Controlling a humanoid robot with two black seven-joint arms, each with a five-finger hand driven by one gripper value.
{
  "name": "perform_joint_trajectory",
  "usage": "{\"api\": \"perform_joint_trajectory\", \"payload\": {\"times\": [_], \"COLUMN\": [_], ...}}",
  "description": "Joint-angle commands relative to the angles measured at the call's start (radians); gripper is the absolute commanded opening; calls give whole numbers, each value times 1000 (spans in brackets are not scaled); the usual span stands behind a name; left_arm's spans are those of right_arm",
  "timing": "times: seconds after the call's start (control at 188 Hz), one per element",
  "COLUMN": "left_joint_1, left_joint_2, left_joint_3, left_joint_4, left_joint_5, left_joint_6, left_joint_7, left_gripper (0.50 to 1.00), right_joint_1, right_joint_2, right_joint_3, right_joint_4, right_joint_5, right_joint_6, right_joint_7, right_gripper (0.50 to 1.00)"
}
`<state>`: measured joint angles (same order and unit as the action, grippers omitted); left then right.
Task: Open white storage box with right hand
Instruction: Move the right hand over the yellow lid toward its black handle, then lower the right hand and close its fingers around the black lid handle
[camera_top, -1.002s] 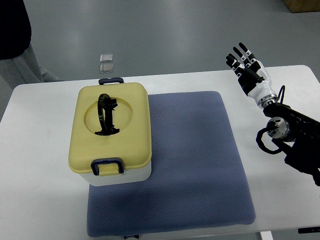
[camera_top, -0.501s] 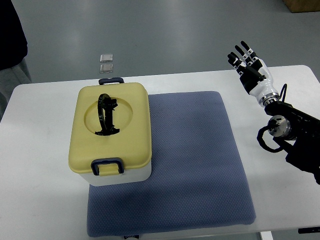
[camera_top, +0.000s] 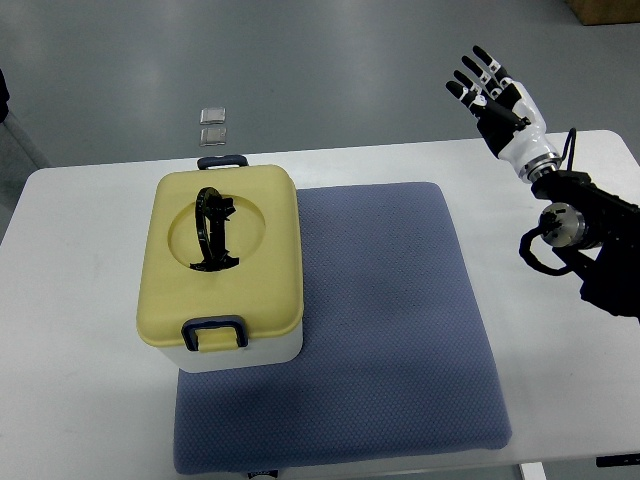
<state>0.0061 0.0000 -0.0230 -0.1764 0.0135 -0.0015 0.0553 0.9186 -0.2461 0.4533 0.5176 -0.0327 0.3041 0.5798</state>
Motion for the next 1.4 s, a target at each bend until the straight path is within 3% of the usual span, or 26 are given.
{"api": "perform_joint_trajectory", "payload": {"times": [0.0,0.213,0.512,1.05,1.12,1.258,1.397], "left_joint_1": [0,0,0,0,0,0,0], "left_joint_2": [0,0,0,0,0,0,0], "left_joint_3": [0,0,0,0,0,0,0], "left_joint_4": [0,0,0,0,0,0,0], "left_joint_5": [0,0,0,-1,0,0,0], "left_joint_6": [0,0,0,0,0,0,0], "left_joint_7": [0,0,0,0,0,0,0], "left_gripper": [1000,1000,1000,1000,1000,1000,1000], "right_joint_1": [71,221,330,533,556,569,579], "right_joint_2": [-19,-74,-58,51,87,110,111], "right_joint_3": [-2,-4,-19,-196,-234,-271,-301], "right_joint_4": [28,162,357,498,498,484,473], "right_joint_5": [-179,-647,-1190,-1489,-1547,-1616,-1656], "right_joint_6": [0,17,50,40,37,-5,-10], "right_joint_7": [11,18,31,31,31,31,-20], "right_gripper": [928,928,928,901,866,862,821]}}
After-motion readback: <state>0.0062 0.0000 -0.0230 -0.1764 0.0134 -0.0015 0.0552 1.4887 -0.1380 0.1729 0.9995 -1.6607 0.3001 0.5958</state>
